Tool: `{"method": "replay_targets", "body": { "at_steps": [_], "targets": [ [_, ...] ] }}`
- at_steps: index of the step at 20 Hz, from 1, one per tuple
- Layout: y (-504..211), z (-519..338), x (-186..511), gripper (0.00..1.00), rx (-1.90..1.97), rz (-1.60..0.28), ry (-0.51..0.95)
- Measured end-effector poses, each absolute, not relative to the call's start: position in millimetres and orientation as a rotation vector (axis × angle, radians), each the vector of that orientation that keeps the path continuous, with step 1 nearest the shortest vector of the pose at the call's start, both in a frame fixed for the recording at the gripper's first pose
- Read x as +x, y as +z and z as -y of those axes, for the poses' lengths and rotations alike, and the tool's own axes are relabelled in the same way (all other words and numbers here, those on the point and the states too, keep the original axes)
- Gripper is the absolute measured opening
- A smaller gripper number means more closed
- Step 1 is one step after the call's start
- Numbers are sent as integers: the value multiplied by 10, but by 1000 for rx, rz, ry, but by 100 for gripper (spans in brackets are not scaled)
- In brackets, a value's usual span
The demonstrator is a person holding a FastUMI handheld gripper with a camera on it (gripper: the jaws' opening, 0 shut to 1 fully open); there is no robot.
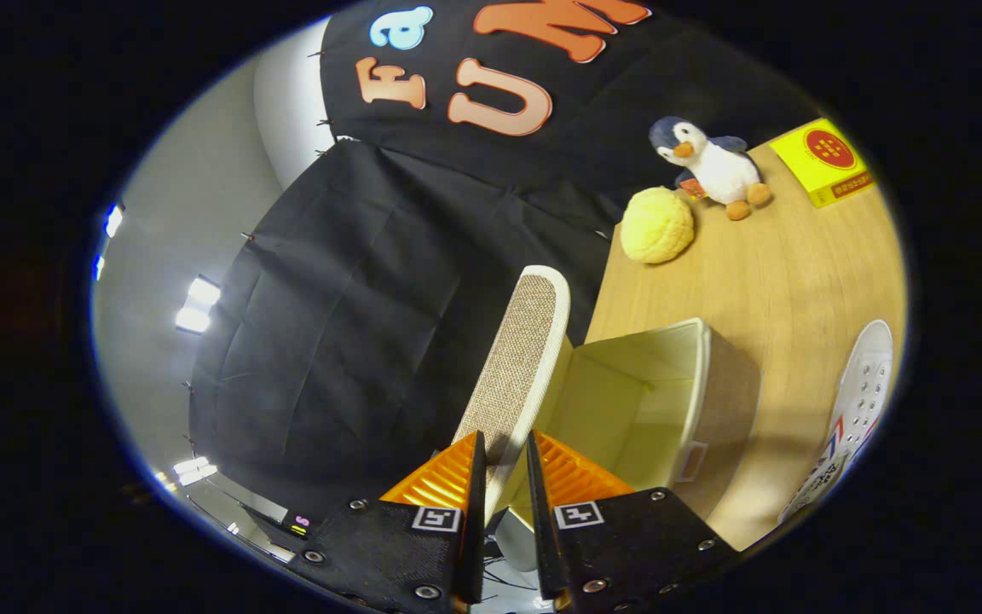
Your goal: Open the storage box then place both shoes into the box .Put the left shoe in first, then the right shoe, with the right side of both shoes facing outward in a uniform manner.
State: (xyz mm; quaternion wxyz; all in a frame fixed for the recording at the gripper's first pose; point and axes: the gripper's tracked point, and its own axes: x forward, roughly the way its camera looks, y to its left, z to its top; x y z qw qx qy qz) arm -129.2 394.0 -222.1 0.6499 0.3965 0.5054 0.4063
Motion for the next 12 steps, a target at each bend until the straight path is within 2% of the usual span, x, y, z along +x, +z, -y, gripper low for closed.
{"method": "replay_targets", "body": {
  "at_steps": [3, 12],
  "targets": [
    [-1986, -4213, -1276, 17, 853, -1129, 962],
    [-1901, -5269, -1376, 18, 745, -1138, 1003]
  ]
}}
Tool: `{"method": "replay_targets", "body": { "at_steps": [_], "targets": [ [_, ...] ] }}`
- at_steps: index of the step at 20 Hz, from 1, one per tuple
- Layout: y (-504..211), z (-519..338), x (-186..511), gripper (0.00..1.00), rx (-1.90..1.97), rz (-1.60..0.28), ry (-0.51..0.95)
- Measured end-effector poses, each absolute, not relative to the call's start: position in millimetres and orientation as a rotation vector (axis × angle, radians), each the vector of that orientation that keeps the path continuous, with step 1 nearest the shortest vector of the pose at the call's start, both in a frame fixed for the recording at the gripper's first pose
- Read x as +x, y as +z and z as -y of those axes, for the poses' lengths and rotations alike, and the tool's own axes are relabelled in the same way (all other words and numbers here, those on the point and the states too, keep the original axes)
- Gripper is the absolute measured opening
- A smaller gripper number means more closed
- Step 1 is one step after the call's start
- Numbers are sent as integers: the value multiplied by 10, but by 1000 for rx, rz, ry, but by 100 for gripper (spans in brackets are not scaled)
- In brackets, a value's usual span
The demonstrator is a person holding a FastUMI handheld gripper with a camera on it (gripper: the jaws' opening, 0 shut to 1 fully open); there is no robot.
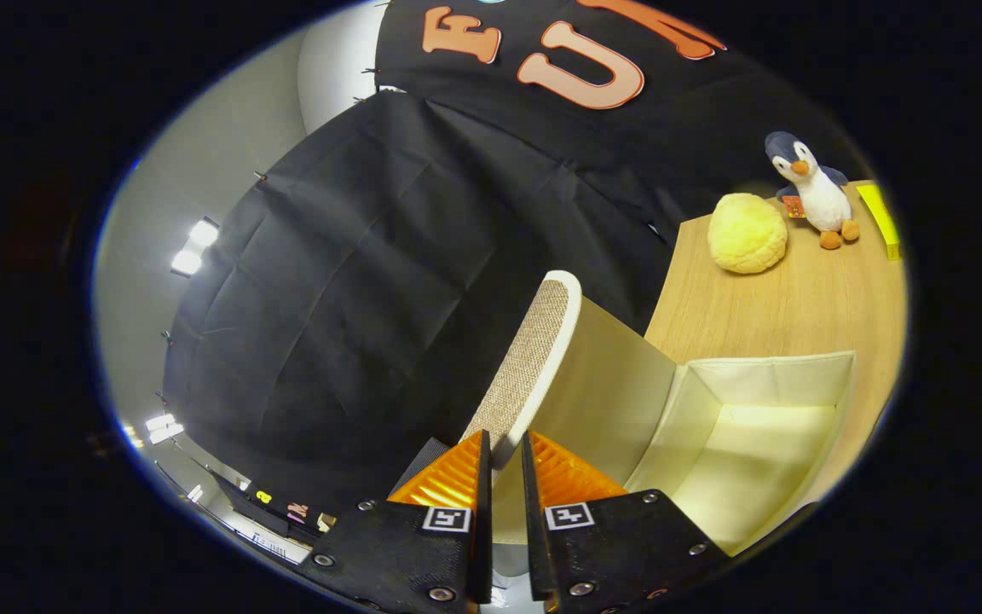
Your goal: Open the storage box then place both shoes into the box .Put the left shoe in first, then the right shoe, with the right side of both shoes facing outward in a uniform manner.
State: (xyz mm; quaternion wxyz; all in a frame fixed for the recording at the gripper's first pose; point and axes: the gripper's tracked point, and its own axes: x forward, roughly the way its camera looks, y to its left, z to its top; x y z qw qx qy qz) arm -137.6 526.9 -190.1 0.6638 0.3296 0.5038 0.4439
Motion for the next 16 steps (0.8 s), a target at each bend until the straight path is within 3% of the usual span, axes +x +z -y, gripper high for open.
{"method": "replay_targets", "body": {
  "at_steps": [2, 4, 7, 9, 13, 16],
  "targets": [
    [-1942, -5462, -1396, 18, 730, -1138, 998],
    [-2010, -5518, -1455, 26, 694, -1140, 992],
    [-2205, -5292, -1485, 58, 580, -1132, 959],
    [-2383, -4964, -1435, 68, 474, -1101, 908],
    [-2776, -4012, -1284, 82, 263, -1042, 768],
    [-3035, -3291, -1194, 84, 149, -1017, 643]
  ]
}}
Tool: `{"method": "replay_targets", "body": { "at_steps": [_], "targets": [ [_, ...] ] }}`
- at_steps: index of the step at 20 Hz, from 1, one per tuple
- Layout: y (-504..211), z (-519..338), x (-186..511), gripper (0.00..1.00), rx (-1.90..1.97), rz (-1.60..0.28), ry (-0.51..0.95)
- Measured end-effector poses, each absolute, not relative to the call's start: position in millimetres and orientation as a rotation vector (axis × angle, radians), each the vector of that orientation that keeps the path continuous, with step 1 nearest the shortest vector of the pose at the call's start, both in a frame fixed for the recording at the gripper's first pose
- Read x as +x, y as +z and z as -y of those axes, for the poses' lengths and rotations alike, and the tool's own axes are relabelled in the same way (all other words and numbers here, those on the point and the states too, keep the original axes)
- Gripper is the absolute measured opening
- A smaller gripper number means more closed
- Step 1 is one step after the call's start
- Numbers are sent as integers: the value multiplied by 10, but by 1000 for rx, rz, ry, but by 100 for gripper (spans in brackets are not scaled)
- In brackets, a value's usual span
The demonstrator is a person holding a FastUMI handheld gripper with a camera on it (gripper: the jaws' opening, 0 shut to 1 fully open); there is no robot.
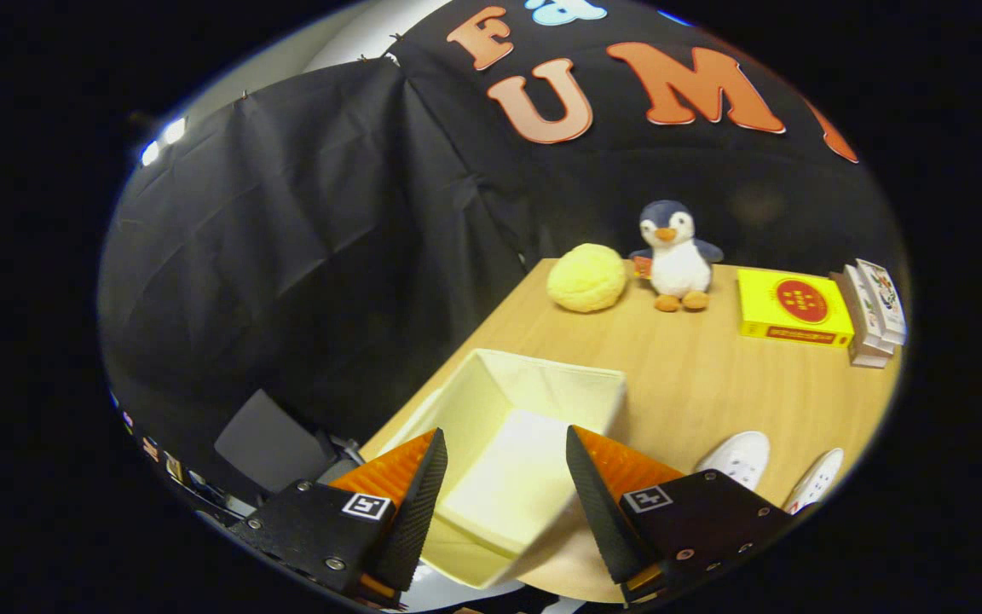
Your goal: Open the storage box then place both shoes into the box .Put the left shoe in first, then the right shoe, with the right side of both shoes facing outward in a uniform manner.
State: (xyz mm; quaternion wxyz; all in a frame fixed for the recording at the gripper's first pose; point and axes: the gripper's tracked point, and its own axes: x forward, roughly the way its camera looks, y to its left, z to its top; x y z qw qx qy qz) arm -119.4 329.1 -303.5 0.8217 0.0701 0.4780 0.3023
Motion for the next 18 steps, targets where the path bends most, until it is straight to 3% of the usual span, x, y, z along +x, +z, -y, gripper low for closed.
{"method": "replay_targets", "body": {
  "at_steps": [6, 9, 18],
  "targets": [
    [-3753, -1838, -1438, 84, -61, -1106, 391],
    [-4114, -1412, -1740, 78, -111, -1204, 325],
    [-4867, -1291, -1984, 65, -97, -1377, 252]
  ]
}}
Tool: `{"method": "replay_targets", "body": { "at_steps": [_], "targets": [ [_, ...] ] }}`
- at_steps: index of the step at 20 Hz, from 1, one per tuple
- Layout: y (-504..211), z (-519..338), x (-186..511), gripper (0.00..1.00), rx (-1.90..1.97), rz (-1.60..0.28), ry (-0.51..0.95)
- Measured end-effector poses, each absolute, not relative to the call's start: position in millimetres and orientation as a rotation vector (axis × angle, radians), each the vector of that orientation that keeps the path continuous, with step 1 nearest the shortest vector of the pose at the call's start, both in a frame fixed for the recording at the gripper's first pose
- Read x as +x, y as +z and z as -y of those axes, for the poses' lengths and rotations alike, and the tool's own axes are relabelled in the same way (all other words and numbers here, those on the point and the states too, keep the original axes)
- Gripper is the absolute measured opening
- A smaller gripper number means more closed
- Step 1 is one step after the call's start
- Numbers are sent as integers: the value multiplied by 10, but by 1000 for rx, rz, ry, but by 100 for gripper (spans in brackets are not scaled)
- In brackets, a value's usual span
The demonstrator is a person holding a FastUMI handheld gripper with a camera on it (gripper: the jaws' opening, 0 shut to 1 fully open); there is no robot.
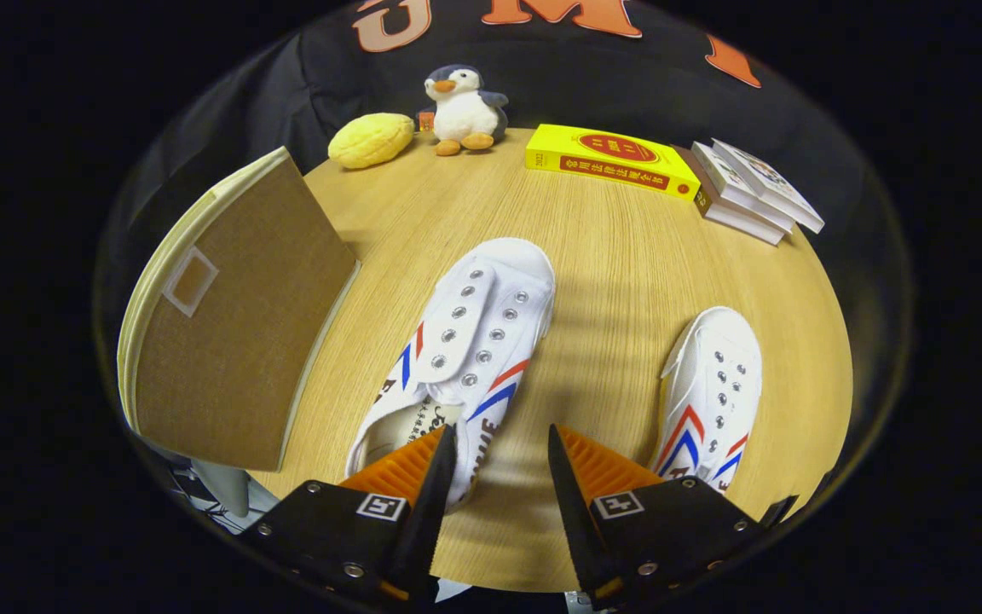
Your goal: Open the storage box then place both shoes into the box .Put the left shoe in first, then the right shoe, with the right side of both shoes facing outward in a uniform manner.
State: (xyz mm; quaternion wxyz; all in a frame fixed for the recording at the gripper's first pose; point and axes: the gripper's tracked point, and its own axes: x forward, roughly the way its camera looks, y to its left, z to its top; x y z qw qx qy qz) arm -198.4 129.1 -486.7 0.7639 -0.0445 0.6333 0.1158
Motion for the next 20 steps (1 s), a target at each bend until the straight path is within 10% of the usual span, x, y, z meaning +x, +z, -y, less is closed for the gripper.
{"method": "replay_targets", "body": {
  "at_steps": [4, 9, 13, 20],
  "targets": [
    [-4940, -1399, -1989, 61, 99, -1452, 261],
    [-4934, -1482, -2012, 17, 292, -1501, 206],
    [-4790, -1598, -1937, 5, 395, -1445, 185],
    [-4319, -1780, -1535, 2, 442, -1285, 214]
  ]
}}
